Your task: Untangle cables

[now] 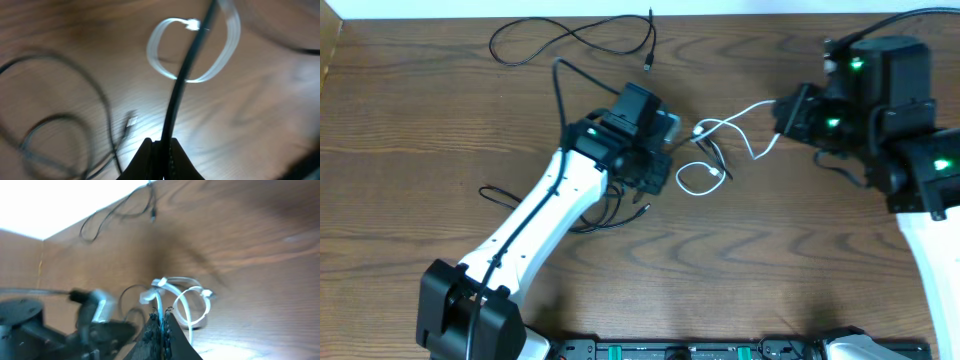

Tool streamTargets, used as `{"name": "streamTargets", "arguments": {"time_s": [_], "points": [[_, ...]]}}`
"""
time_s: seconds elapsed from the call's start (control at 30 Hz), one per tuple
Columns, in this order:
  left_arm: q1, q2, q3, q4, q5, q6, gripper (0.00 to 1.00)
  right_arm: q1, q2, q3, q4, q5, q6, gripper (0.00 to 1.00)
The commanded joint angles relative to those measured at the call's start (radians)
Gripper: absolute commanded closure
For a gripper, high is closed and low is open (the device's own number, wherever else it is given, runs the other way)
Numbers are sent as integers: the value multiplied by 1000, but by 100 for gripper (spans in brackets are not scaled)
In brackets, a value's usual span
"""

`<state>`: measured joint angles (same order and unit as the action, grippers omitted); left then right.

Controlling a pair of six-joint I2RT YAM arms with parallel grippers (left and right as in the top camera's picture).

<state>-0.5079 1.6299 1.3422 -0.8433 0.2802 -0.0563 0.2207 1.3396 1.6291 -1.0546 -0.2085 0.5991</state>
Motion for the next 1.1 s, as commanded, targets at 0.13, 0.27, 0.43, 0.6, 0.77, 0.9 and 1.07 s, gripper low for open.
{"name": "streamTargets", "arguments": {"time_s": [0.13, 0.27, 0.43, 0.6, 0.77, 0.9, 1.07], "points": [[167, 11, -3, -66, -187, -227, 93, -256, -56, 153, -110, 120, -97, 99], [254, 11, -3, -76, -143, -278, 93, -383, -57, 175, -177, 98, -108, 99], [271, 11, -3, -67, 16, -197, 93, -409, -55, 175, -179, -69, -153, 99], [237, 10, -3, -74, 233, -46, 92, -408, -52, 175, -163, -163, -152, 99], [165, 10, -3, -113, 450, 126, 93, -408, -44, 175, -159, -161, -152, 99], [82, 0, -3, -141, 494, 185, 93, -408, -27, 175, -158, -162, -152, 99], [26, -5, -3, -143, 476, 190, 78, -408, -23, 175, -161, -166, -152, 99]]}}
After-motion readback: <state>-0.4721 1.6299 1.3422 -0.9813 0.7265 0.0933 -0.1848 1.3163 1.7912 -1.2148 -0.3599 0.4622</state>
